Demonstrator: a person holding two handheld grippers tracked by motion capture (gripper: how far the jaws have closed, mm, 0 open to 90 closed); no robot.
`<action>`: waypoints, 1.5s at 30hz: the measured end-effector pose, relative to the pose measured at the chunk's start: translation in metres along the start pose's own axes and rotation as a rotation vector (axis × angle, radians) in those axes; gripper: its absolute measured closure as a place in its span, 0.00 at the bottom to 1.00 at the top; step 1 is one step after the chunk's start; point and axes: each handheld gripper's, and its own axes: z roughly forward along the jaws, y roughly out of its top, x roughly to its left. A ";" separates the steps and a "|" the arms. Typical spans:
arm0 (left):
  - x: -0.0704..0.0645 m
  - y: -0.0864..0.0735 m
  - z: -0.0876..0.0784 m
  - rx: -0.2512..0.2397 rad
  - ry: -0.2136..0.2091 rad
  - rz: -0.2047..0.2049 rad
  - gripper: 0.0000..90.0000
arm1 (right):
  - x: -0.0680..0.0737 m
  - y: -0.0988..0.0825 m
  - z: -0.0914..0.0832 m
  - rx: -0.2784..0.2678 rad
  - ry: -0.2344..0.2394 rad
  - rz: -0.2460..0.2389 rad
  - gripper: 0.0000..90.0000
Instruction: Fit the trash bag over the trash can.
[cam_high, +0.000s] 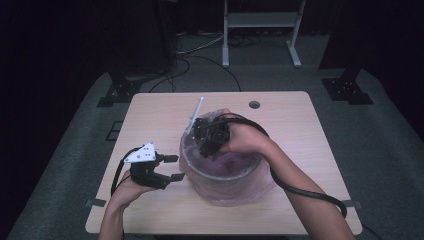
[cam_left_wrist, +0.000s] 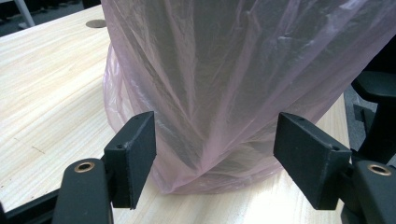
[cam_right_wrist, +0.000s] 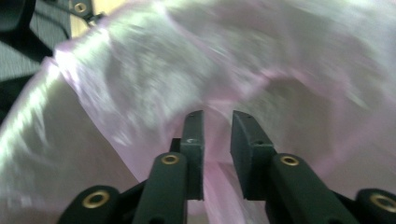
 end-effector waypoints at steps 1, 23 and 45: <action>0.000 0.000 0.000 0.000 0.000 -0.003 0.31 | -0.004 -0.005 -0.004 -0.017 0.001 0.015 0.79; 0.001 -0.002 0.003 0.023 0.025 -0.026 0.19 | -0.030 -0.089 -0.070 -0.323 -0.058 0.208 0.50; 0.003 -0.002 0.001 0.014 0.053 -0.048 0.11 | -0.044 -0.150 -0.103 -0.473 -0.150 0.347 0.37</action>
